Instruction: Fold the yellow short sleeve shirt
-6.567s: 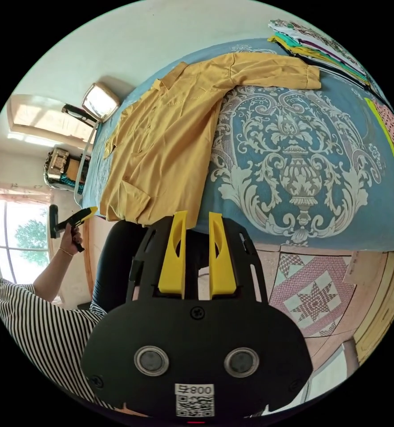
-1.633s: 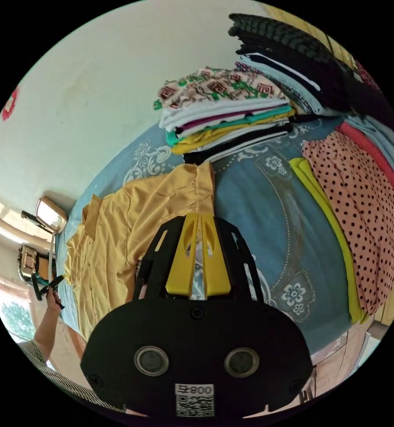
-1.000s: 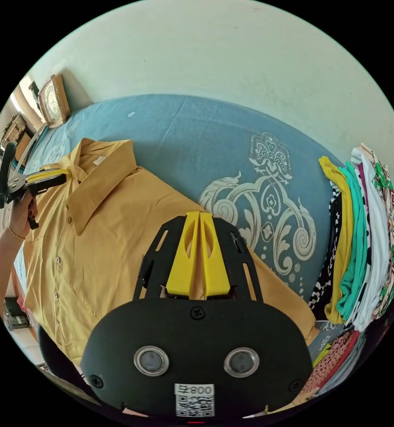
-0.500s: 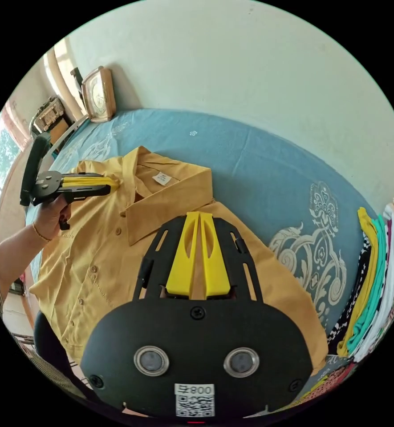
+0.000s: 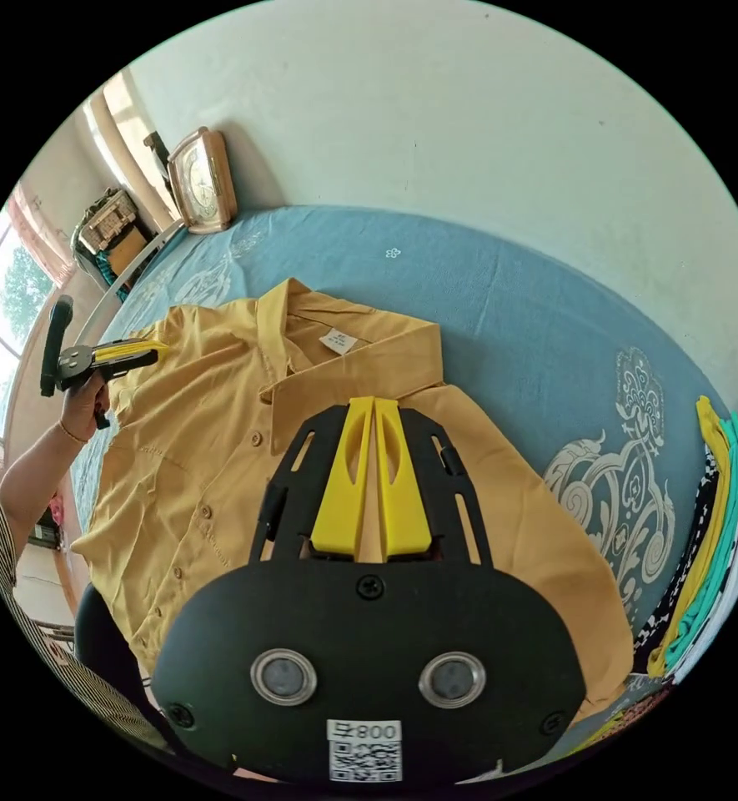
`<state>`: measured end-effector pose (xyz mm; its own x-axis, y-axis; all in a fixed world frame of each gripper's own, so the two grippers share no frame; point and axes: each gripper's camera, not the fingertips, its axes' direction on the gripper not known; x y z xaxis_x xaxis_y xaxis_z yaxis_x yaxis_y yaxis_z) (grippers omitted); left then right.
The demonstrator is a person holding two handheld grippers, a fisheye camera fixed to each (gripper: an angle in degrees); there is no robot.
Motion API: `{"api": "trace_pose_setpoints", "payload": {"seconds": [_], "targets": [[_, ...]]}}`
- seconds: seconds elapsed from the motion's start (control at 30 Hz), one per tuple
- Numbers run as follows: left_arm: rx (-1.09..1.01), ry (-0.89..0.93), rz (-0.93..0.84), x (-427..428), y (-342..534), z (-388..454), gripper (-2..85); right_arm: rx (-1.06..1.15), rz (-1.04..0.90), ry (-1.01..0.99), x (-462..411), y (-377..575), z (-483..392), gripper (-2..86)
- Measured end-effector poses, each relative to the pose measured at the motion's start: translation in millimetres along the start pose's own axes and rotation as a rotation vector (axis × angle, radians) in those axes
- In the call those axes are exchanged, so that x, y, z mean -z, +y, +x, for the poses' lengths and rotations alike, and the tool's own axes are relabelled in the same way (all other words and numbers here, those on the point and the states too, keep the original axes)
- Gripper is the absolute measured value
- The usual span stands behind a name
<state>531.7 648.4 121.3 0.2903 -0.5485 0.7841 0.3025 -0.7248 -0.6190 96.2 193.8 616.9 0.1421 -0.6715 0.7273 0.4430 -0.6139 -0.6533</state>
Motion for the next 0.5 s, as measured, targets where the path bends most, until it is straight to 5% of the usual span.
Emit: {"api": "trace_pose_setpoints", "payload": {"seconds": [0.3, 0.5], "targets": [[0.097, 0.039, 0.047, 19, 60, -44, 0.3, -0.038, -0.102, 0.005, -20, -19, 1, 0.2], [0.142, 0.004, 0.105, 52, 117, -63, 0.3, -0.110, 0.071, -0.082, 56, 40, 33, 0.2]]}}
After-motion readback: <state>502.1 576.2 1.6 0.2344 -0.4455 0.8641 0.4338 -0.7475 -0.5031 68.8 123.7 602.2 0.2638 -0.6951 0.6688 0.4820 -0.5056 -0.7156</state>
